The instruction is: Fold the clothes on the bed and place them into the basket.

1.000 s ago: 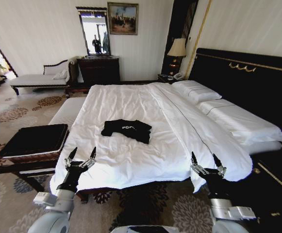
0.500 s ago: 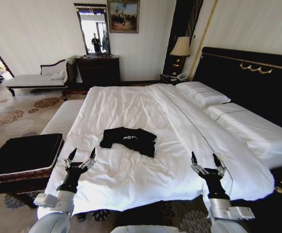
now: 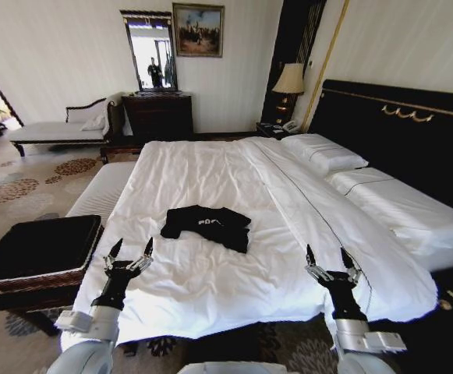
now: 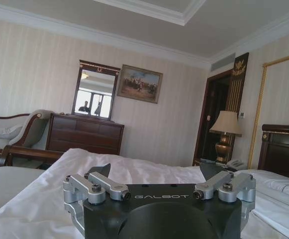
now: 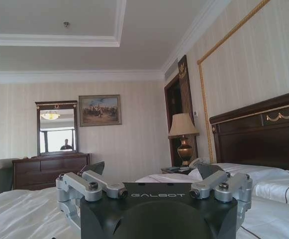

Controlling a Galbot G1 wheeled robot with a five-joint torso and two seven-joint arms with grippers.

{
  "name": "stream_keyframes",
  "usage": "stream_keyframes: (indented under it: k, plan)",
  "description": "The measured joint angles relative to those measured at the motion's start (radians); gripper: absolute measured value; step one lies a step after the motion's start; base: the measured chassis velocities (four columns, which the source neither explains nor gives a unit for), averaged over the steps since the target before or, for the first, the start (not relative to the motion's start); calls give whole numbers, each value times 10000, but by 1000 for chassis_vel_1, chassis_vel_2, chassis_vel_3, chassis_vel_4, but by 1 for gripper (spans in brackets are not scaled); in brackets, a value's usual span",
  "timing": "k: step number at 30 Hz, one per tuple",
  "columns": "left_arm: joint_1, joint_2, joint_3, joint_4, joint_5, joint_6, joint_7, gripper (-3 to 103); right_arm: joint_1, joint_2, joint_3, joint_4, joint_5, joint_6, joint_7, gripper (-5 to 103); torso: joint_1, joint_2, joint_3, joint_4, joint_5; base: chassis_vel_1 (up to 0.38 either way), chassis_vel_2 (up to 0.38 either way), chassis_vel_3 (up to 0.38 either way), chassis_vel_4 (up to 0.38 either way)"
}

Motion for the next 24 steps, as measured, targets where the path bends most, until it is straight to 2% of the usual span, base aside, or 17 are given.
stream_keyframes:
  k: [8,13,19,24]
  plan:
    - [47,-45,0,3,39,-39,-1,100,42,0,-112,-32,-38,174,1,100,2,-1,-1,0,-2,-7,-1,5,1]
    - [304,-315,49,-39,298,-104,-8,100,217,-112,-131,-230,-187,175,211,100,-2,0,-2,0,-3,0,0,0,0]
    - [596,-883,-36,20,487,-283,21,100,1008,-598,-694,-1074,-67,25,504,100,-1,0,-1,0,0,0,0,0,0]
    - [972,-1228,27,-121,179,-417,247,100,1386,-983,-1094,-1313,130,134,884,100,-2,1,-2,1,0,-34,23,25,-29]
